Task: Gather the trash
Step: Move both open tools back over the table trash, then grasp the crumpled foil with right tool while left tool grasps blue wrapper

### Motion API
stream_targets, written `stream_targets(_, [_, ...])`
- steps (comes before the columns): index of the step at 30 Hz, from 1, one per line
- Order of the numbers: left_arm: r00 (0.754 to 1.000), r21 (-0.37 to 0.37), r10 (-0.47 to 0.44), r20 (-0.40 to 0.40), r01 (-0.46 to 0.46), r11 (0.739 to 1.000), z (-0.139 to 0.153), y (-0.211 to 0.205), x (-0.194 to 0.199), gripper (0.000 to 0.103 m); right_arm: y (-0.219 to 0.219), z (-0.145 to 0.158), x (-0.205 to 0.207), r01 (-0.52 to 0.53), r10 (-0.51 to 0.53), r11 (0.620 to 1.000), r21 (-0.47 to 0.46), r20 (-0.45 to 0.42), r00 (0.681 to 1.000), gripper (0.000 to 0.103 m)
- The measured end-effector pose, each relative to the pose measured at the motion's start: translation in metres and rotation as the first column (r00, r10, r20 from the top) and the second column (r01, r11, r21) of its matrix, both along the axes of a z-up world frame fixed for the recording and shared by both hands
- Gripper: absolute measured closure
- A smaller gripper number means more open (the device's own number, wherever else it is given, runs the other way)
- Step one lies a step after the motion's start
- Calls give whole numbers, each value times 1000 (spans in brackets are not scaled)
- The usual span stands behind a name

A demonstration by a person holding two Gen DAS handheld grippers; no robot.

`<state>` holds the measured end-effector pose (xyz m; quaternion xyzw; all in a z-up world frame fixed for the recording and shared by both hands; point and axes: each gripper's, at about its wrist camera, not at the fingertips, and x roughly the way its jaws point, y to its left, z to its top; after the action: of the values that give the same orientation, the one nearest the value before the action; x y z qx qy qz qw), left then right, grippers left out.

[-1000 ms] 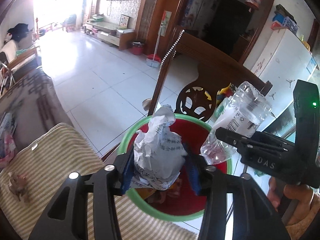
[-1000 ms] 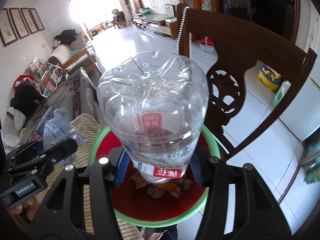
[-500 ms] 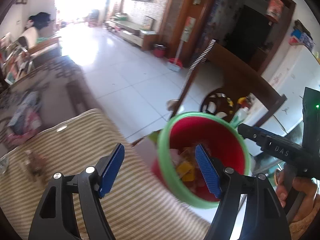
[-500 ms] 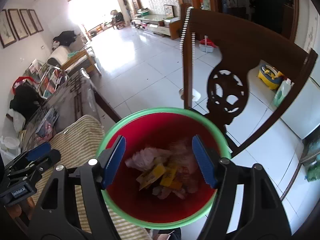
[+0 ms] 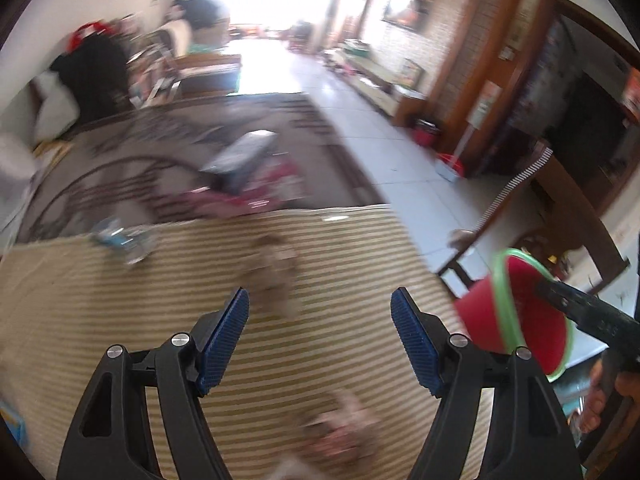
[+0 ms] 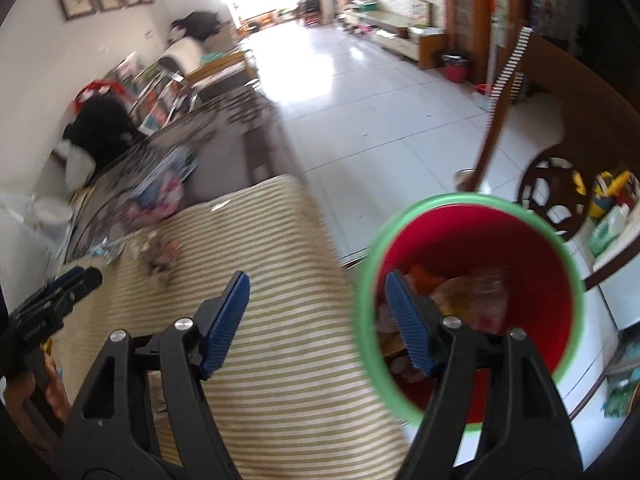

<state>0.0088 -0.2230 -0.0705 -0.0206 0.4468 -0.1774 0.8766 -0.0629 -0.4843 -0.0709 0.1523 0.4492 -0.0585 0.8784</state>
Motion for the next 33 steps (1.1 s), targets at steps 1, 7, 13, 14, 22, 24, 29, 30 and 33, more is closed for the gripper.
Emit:
stream_targets(1, [1000, 2, 24, -10, -24, 1000, -4, 17, 2, 33, 14, -2, 3, -22, 22, 1000, 5, -12, 1000, 32])
stream_targets(7, [993, 5, 110, -47, -110, 994, -23, 90, 8, 33, 89, -23, 10, -137, 142, 989, 59, -89, 986, 32])
stream_targets(13, [987, 11, 139, -81, -139, 990, -43, 140, 19, 33, 160, -45, 4, -248, 258, 966, 76, -182, 949, 32])
stream_targets(14, [986, 11, 142, -87, -142, 990, -46, 146, 21, 33, 167, -48, 2, -253, 264, 964, 80, -194, 945, 32])
stream_targets(22, [986, 11, 127, -112, -126, 992, -59, 171, 37, 33, 184, -75, 2, -174, 170, 985, 13, -277, 946, 32])
stream_targets(24, [987, 11, 116, -113, -116, 993, -59, 172, 41, 33, 185, -84, 5, -165, 165, 986, 27, -296, 941, 34])
stream_targets(29, [989, 32, 100, -108, -97, 995, -62, 175, 57, 33, 190, -84, 5, -160, 161, 987, 26, -286, 944, 54])
stream_targets(30, [989, 36, 103, -109, -100, 994, -64, 175, 64, 33, 192, -80, 7, -158, 157, 987, 19, -276, 948, 54])
stream_targets(33, [986, 37, 118, -116, -114, 993, -68, 178, 82, 33, 193, -63, 9, -160, 152, 987, -17, -233, 961, 54])
